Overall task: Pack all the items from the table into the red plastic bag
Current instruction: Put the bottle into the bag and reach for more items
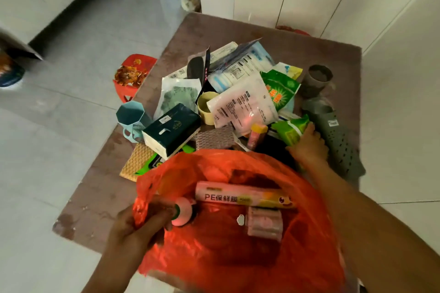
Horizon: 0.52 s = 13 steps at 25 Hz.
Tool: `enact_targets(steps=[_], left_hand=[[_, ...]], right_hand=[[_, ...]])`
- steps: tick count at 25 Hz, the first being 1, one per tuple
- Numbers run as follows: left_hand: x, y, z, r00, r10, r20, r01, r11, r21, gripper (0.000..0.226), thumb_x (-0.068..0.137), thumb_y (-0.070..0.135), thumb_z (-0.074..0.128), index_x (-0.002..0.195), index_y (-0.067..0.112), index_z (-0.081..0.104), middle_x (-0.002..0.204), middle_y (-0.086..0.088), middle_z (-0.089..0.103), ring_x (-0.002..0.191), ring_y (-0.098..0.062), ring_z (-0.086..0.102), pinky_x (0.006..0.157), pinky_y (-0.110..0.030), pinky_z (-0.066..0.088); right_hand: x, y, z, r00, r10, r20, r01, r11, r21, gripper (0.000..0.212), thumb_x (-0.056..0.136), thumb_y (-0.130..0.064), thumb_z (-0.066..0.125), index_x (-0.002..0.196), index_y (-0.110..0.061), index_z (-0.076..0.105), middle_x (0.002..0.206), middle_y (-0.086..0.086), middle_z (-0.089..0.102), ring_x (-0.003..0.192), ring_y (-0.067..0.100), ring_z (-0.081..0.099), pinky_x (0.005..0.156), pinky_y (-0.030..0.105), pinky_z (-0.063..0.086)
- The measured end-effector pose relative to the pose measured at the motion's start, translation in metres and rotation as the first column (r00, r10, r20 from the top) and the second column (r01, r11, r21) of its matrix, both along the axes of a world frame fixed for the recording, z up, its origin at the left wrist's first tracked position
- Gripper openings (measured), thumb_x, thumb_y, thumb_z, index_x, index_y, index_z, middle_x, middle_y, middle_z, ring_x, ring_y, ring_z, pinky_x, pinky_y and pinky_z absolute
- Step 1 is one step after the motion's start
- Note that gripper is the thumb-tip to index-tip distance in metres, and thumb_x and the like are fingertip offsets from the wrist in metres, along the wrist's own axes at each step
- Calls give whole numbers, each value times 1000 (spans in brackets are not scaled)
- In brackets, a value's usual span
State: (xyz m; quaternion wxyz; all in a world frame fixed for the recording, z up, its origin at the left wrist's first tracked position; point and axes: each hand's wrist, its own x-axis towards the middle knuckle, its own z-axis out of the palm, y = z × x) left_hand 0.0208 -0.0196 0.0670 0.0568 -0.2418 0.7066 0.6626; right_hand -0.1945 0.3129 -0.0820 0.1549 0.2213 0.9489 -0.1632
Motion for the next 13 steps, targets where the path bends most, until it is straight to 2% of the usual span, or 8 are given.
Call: enact_targets(steps=[1, 3, 4, 6, 8, 10, 11, 13], left_hand=[[2, 2, -2, 1000, 9, 17, -9, 1000, -11, 24, 80, -8, 65, 74, 12, 76, 54, -21, 61, 37, -21, 48, 37, -16, 32], [1, 4, -1, 999, 39, 35, -39, 999, -13, 19, 82, -8, 66, 76, 8, 75, 57, -23, 61, 40, -23, 50, 37, -17, 35], [0, 4, 2, 999, 40, 26, -40, 999, -1, 15, 80, -4, 70, 76, 9, 74, 57, -23, 62, 41, -24, 50, 38, -18, 36], [-2, 4, 10, 1000, 7, -4, -7, 1000, 18, 7, 72, 12, 75, 77, 16, 74, 60, -20, 62, 45, -24, 52, 42, -23, 38], [-4, 1, 14, 1000, -23, -21, 24, 999, 35, 5, 73, 16, 70, 76, 19, 74, 61, -17, 63, 47, -22, 53, 44, -24, 40], [-4, 1, 13, 998, -48, -43, 50, 997, 59, 25, 85, -5, 60, 75, 15, 73, 58, -9, 63, 45, -17, 53, 42, -20, 41], [-3, 1, 15, 996, -69, -51, 72, 995, 75, 29, 87, -12, 55, 77, 10, 71, 56, -7, 63, 44, -14, 54, 41, -18, 41], [0, 2, 19, 991, -127, -46, 131, 986, 106, 26, 86, -18, 51, 80, 1, 68, 55, -8, 61, 42, -9, 53, 40, -16, 40]], right_hand=[[-3, 3, 3, 996, -48, -69, 44, 998, -49, 102, 66, -38, 82, 145, -10, 24, 141, 24, 46, 125, 43, 48, 102, 52, 41], [0, 2, 28, 948, -226, -225, 154, 942, -298, 94, 62, -37, 82, 139, -12, 33, 133, 18, 55, 116, 36, 57, 95, 46, 47], [7, -1, 50, 898, -304, -319, 147, 889, -433, 91, 63, -35, 82, 138, -15, 35, 129, 12, 58, 110, 28, 60, 89, 38, 50], [45, -11, 113, 782, -318, -536, -14, 851, -526, 80, 69, -21, 82, 136, -21, 39, 115, -1, 59, 90, 1, 59, 71, 14, 48], [104, -34, 169, 790, -153, -593, -258, 795, -549, 80, 67, -17, 83, 132, -36, 42, 110, -11, 57, 87, -12, 57, 65, 7, 47], [160, -68, 169, 837, 246, -488, -492, 728, -478, 90, 58, -34, 84, 133, -49, 37, 120, -18, 54, 107, -5, 55, 81, 20, 51], [181, -90, 153, 828, 405, -387, -556, 682, -474, 95, 55, -39, 82, 137, -46, 36, 128, -18, 52, 115, 0, 51, 91, 26, 49], [201, -129, 105, 807, 565, -170, -575, 688, -443, 96, 58, -38, 78, 144, -34, 36, 140, -7, 48, 127, 14, 46, 106, 37, 40]])
